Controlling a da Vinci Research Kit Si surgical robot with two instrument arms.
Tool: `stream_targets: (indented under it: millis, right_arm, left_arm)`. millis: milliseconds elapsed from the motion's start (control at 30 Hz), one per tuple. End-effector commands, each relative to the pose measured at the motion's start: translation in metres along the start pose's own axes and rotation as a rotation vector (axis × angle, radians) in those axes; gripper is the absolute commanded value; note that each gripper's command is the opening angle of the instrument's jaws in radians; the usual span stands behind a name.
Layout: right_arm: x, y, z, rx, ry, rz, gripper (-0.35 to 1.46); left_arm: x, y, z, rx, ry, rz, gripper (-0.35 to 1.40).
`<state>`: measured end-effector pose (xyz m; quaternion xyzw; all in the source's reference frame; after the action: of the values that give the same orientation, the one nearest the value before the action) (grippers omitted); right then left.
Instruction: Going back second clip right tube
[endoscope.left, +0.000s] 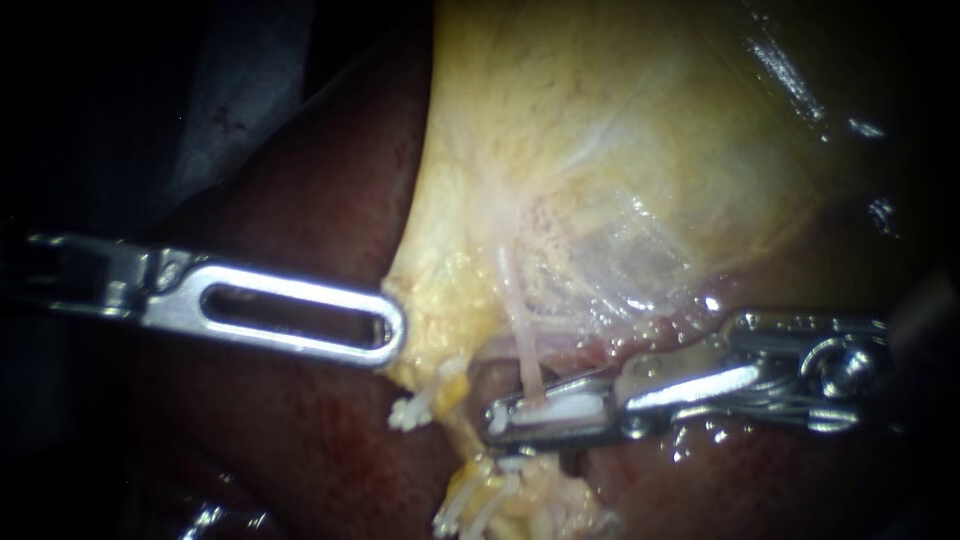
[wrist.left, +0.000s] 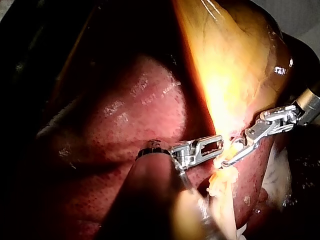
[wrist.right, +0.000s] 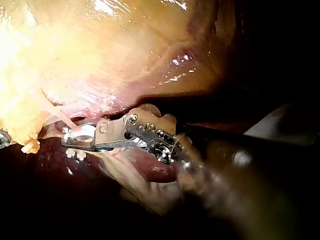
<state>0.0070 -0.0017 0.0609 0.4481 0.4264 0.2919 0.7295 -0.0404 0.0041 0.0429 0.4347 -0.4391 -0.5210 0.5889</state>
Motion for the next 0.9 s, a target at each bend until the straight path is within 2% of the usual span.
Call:
stream_targets:
  millis: [33,167,267,467,900]
  right_arm:
    - [0.0,0.0001,0.0,-0.007,0.001,-0.019,-0.05]
    - [0.0001,0.0,0.0003,-0.008,0.004,-0.072,0.27]
    - [0.0003,0.0,0.0005,-0.012,0.021,-0.108,0.42]
    - [0.0007,0.0,0.001,0.005,0.054,-0.167,0.49]
    - [0.0007,0.0,0.0011,0.003,0.053,-0.191,0.51]
  left_arm:
    - [0.0,0.0,0.0,0.0,0.0,0.0,-0.35]
    - [0.0,0.0,0.0,0.0,0.0,0.0,-0.35]
    - [0.0,0.0,0.0,0.0,0.0,0.0,-0.35]
    - [0.0,0.0,0.0,0.0,0.0,0.0,-0.35]
    - [0.0,0.0,0.0,0.0,0.0,0.0,-0.35]
